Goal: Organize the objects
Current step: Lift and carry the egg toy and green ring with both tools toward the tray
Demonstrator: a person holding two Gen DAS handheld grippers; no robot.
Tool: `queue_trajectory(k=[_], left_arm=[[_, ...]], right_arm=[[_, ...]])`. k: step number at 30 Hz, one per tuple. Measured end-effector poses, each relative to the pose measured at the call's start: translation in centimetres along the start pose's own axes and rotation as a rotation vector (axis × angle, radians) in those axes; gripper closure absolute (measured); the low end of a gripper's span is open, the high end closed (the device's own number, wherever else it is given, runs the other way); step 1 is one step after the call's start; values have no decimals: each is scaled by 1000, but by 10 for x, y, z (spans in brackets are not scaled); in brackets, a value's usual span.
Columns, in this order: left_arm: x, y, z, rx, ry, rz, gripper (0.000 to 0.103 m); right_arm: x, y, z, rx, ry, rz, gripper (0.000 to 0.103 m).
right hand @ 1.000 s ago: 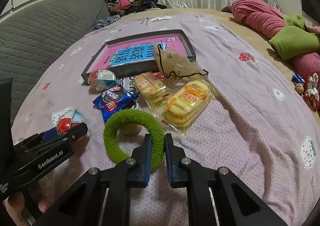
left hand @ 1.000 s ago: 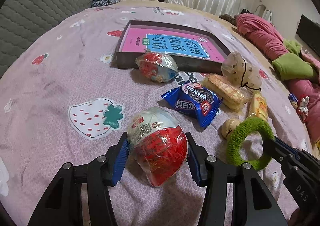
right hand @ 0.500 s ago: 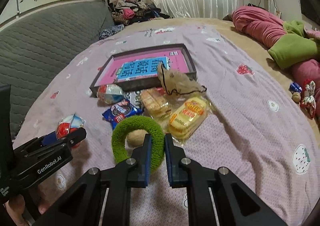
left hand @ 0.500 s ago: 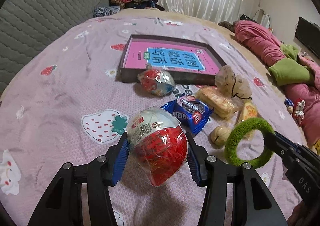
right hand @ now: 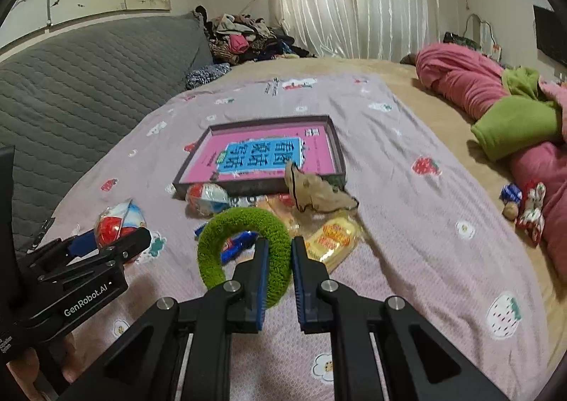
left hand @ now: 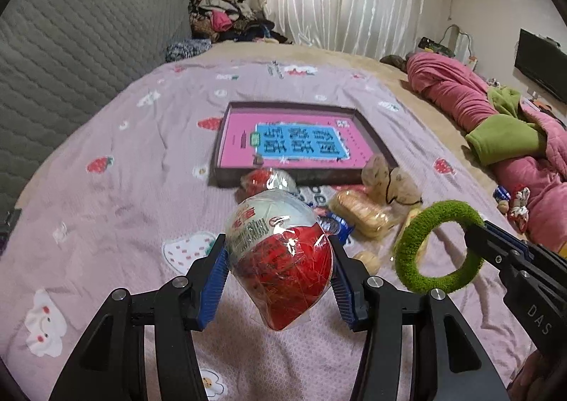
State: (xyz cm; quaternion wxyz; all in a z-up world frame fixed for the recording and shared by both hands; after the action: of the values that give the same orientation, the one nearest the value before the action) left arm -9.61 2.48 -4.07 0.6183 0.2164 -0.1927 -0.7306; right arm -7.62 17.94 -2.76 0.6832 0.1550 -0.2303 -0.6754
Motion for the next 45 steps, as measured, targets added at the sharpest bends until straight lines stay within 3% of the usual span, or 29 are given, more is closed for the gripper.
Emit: queue_trajectory(k=[23,45], left_arm=[[-17,27,88,-148,-49,11,48],[-12,-41,174,-195,-59,14,48]], right_arm=[[13,13,80,-138,73,4,90],[11,-43,169,-221,93,-10,90]])
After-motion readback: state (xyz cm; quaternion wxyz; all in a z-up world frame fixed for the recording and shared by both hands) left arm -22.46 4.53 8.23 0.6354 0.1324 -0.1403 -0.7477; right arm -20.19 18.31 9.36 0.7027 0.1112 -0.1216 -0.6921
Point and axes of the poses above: each gripper's, at about its wrist camera, not at the fingertips, and y roughly against the way its jaws point, x to its left, z to its top, the point moved 6 cm from there along -y, roughly the way its jaws point, and after that the axes turned 9 degrees about -x, right-handed, at the moved point
